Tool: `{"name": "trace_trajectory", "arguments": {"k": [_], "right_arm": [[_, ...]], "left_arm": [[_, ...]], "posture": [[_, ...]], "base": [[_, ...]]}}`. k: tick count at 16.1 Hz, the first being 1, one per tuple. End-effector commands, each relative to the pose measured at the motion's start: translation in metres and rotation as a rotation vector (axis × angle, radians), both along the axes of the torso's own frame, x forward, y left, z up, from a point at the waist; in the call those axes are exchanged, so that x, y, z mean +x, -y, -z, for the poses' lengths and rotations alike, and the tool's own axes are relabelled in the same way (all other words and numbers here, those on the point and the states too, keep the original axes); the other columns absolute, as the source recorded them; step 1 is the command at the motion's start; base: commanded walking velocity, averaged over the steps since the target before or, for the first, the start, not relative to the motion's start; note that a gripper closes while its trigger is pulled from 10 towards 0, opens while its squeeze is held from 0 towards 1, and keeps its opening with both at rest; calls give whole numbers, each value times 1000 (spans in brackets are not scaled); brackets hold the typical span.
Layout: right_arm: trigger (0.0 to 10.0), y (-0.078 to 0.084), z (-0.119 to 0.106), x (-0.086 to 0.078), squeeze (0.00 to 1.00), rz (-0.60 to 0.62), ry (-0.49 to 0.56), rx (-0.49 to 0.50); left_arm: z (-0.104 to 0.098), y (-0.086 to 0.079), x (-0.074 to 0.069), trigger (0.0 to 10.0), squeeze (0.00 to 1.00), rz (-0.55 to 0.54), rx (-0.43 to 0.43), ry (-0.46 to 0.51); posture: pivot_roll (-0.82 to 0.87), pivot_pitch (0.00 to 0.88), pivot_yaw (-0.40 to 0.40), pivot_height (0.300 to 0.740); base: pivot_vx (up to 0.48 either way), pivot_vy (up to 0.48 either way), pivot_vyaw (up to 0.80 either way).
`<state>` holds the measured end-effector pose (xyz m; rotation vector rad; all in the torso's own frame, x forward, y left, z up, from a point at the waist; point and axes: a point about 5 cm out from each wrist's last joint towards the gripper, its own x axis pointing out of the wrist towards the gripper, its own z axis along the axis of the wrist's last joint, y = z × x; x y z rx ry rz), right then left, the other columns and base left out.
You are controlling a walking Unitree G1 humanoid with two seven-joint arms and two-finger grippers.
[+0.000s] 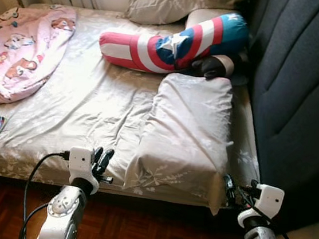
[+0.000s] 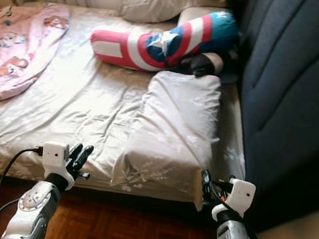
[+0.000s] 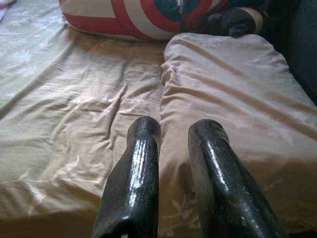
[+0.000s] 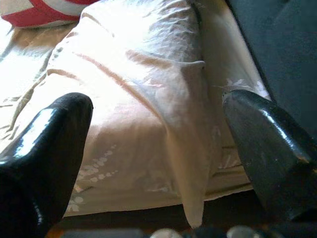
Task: Clean up the room
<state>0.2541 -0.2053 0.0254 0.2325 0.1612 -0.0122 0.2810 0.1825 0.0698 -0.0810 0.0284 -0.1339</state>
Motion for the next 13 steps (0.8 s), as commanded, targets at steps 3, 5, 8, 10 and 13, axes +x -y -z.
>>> {"name": "trace_trajectory", "arguments": {"k": [3, 5, 8, 10, 13], "right_arm": [[10000, -3, 1, -4, 0, -28, -4, -12], [10000, -4, -1, -6, 0, -52, 8, -31], [10000, -3, 1, -7, 0, -38, -8, 0], [10000, -3, 1, -7, 0, -37, -9, 7], [10000, -3, 0, -5, 0, -26, -9, 18]], "left_arm": [[2, -2, -3, 10000, 0, -1, -1, -20], [2, 0, -3, 10000, 0, 1, -4, -21], [3, 3, -4, 10000, 0, 4, -13, -22], [3, 4, -5, 10000, 0, 5, -16, -20], [2, 5, -4, 10000, 0, 19, -15, -21]], "posture": [[-24, 143, 11, 740], [-32, 147, 8, 740], [-30, 151, -1, 740], [-31, 153, -3, 740], [-31, 156, -2, 740]], "base": [[286, 0, 0], [287, 0, 694], [294, 0, 0], [291, 0, 0], [0, 0, 0]]}}
